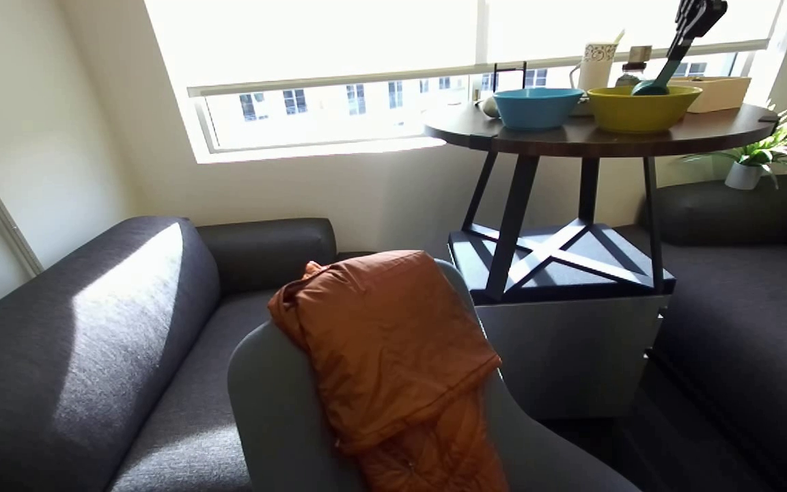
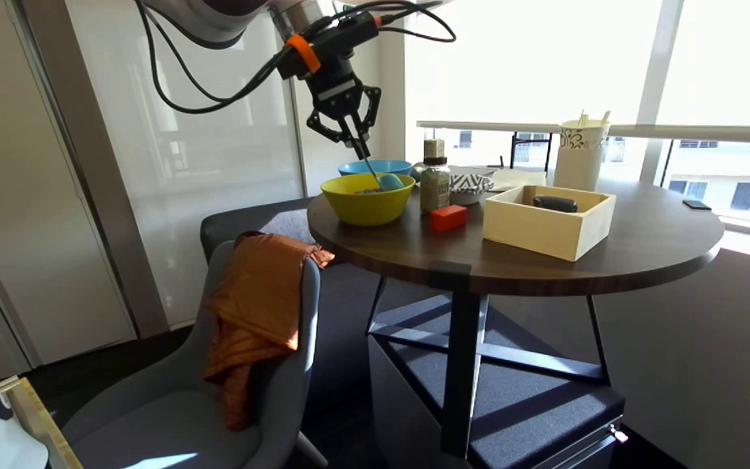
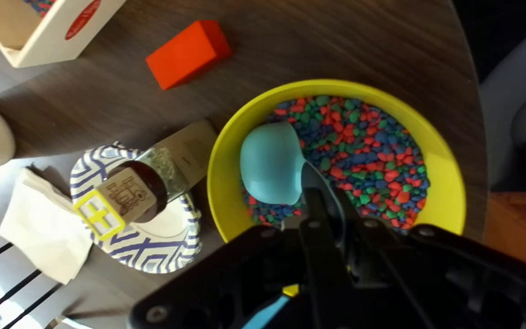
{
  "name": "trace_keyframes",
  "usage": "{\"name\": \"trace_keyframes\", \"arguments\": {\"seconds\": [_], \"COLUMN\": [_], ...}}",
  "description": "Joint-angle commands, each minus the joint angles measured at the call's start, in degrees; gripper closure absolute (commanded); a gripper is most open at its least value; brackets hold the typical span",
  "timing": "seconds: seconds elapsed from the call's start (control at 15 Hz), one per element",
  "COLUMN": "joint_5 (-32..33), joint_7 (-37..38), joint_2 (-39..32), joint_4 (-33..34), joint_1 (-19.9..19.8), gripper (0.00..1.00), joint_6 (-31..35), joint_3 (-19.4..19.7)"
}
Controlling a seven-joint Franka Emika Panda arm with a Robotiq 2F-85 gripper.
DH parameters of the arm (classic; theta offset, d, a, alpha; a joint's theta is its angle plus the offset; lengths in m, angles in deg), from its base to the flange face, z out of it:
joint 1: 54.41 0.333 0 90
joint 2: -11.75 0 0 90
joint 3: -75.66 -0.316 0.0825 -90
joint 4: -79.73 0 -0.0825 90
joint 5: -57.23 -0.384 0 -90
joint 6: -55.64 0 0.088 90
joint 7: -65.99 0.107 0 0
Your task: Put one scoop of the contents of the yellow bowl in the blue bowl
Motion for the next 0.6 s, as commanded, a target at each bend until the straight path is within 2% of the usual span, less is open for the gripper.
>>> {"name": "trace_keyframes", "arguments": {"seconds": [0.0,0.27,0.53], "joint_5": [0.0,-3.9,-12.5], "joint_7": [1.9,2.5,1.6], "joint_2": [-0.7,-2.7,-7.1], "joint_4": [0.9,4.0,9.1], "joint_1": [0.5,0.5,-0.3], "gripper": [0.98,0.98,0.98], "joint_6": [-8.1,-13.3,-16.8], "joint_3": [-0.5,0.3,2.7]}}
